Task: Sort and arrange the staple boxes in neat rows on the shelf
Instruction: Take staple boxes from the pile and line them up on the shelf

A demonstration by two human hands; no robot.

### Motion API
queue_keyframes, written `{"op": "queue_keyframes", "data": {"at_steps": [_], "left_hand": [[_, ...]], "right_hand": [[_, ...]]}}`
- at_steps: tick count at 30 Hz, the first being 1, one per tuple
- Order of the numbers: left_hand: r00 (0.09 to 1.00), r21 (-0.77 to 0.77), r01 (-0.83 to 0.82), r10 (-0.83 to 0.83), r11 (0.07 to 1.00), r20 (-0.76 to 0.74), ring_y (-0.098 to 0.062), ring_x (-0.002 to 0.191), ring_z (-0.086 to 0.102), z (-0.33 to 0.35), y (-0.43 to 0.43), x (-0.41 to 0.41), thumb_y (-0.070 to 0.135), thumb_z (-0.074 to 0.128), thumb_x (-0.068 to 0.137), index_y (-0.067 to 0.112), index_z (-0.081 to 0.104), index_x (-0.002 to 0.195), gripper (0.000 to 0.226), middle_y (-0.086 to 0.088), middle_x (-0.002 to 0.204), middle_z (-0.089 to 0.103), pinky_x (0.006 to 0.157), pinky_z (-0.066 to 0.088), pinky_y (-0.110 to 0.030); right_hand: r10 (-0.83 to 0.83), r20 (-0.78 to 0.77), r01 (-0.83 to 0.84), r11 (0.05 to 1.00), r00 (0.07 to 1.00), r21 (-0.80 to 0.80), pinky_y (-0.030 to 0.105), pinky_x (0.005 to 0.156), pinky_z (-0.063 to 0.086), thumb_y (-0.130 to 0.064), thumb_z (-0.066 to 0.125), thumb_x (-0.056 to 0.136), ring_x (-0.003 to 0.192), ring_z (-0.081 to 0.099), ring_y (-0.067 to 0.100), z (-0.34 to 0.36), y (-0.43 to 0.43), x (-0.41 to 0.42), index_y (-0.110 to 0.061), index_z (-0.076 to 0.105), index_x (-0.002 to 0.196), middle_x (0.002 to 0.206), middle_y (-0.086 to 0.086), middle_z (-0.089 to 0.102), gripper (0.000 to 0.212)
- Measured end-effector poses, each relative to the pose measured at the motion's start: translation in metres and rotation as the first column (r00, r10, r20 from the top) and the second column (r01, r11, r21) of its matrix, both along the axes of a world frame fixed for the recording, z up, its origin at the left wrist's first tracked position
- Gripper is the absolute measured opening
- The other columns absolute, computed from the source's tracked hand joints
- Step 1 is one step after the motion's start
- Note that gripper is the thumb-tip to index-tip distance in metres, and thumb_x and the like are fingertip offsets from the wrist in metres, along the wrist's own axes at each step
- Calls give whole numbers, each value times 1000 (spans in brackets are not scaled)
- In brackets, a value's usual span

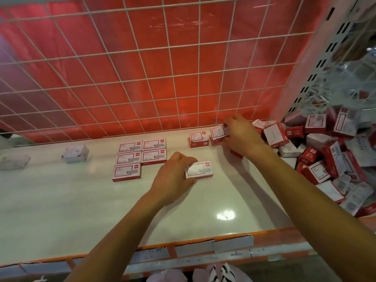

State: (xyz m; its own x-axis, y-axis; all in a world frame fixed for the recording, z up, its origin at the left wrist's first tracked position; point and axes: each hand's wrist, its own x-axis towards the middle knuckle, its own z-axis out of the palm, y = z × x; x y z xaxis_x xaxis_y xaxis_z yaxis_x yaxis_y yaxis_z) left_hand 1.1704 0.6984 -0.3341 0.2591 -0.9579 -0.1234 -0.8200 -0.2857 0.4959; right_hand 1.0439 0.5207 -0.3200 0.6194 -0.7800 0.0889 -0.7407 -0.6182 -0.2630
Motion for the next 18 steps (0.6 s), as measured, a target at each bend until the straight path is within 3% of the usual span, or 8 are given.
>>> {"op": "queue_keyframes", "data": {"at_steps": [7,14,18], "left_hand": [[999,8,-5,5,1000,-34,-15,118,52,-2,-3,2,37,68,85,36,50,134,52,4,127,51,89,49,-21],[998,4,9,-9,1000,-54,-12,116,51,-2,-4,2,36,68,85,35,51,134,52,7,128,51,87,46,-17],[999,12,25,-25,1000,-41,-13,115,51,-2,-3,3,35,69,85,33,51,134,52,6,128,51,89,46,-18]], "right_hand": [[11,-50,-5,995,999,103,38,92,43,-14,67,79,110,51,31,-13,-7,12,-12,52,124,118,11,53,47],[234,-46,-220,954,971,203,38,98,35,-31,74,79,122,41,25,-5,-10,20,-25,45,138,135,2,51,66],[291,-61,-271,938,955,217,37,99,36,-31,72,81,121,46,23,-2,-8,26,-22,47,138,135,3,53,62]]}}
